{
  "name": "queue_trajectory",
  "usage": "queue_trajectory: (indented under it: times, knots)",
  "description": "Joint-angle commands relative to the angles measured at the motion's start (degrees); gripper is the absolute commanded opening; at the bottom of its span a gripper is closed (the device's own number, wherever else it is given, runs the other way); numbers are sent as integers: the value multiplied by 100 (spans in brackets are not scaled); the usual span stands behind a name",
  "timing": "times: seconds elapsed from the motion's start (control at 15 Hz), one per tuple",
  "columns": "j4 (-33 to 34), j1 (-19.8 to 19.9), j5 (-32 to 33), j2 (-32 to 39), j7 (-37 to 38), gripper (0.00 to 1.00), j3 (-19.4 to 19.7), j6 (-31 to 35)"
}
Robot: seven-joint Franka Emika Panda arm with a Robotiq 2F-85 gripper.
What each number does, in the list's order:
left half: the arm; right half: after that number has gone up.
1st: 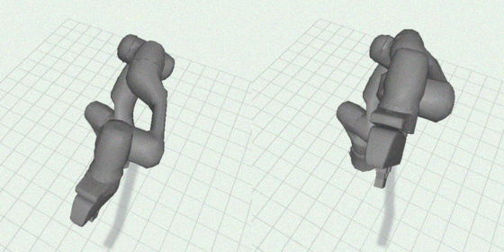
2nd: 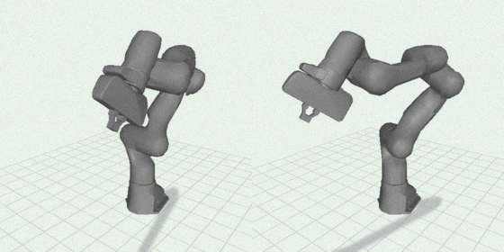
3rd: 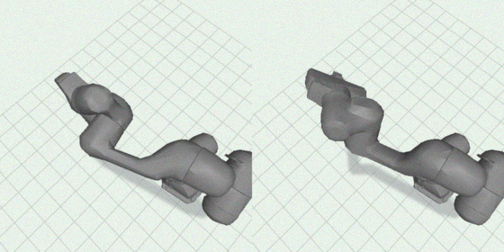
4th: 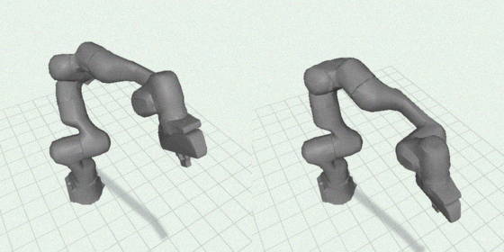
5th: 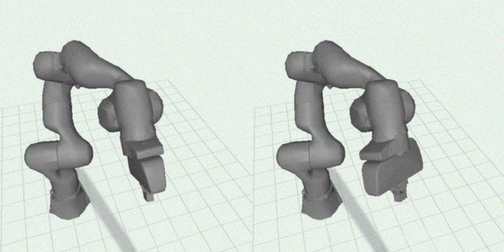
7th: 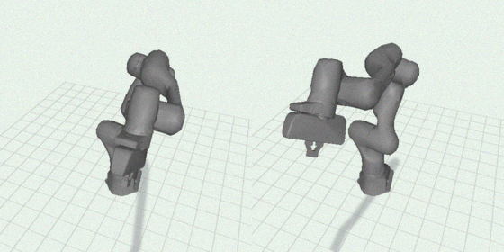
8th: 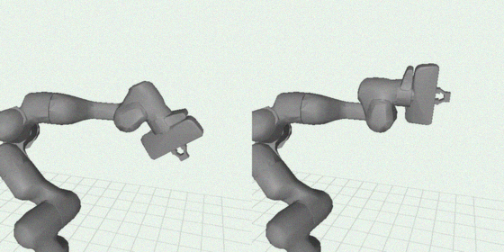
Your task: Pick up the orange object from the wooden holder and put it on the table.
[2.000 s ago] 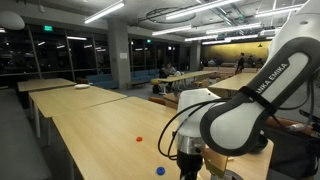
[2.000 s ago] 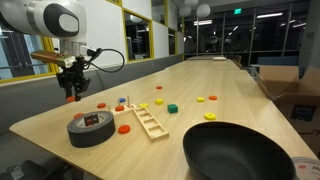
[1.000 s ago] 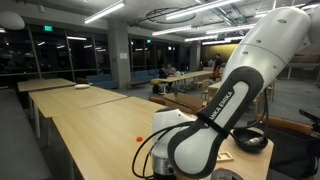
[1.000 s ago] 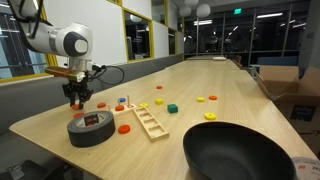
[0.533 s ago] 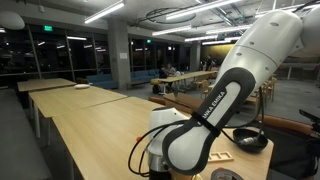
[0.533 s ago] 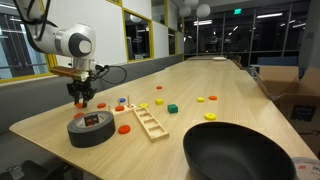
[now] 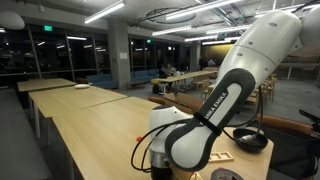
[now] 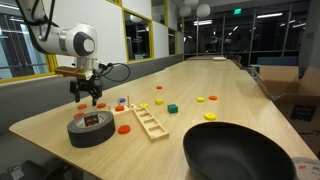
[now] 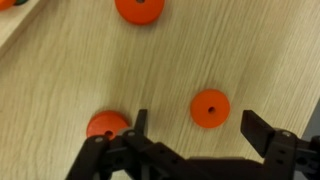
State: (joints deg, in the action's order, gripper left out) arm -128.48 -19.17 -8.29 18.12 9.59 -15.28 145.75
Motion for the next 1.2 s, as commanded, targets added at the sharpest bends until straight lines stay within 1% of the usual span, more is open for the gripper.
queue_trajectory:
  times: [0.0, 0.2, 0.47, 0.87, 1.13]
  knots:
    - [-467, 62, -15, -836, 88, 100, -64, -552]
    - [-838, 93, -65, -1576, 137, 100, -77, -1095]
    - [-1224, 107, -75, -2788, 144, 100, -78, -1967]
    - [-1219, 171, 57, -4422, 421, 100, -58, -3320]
    - [-1206, 319, 91, -5248, 809, 100, -93, -4021]
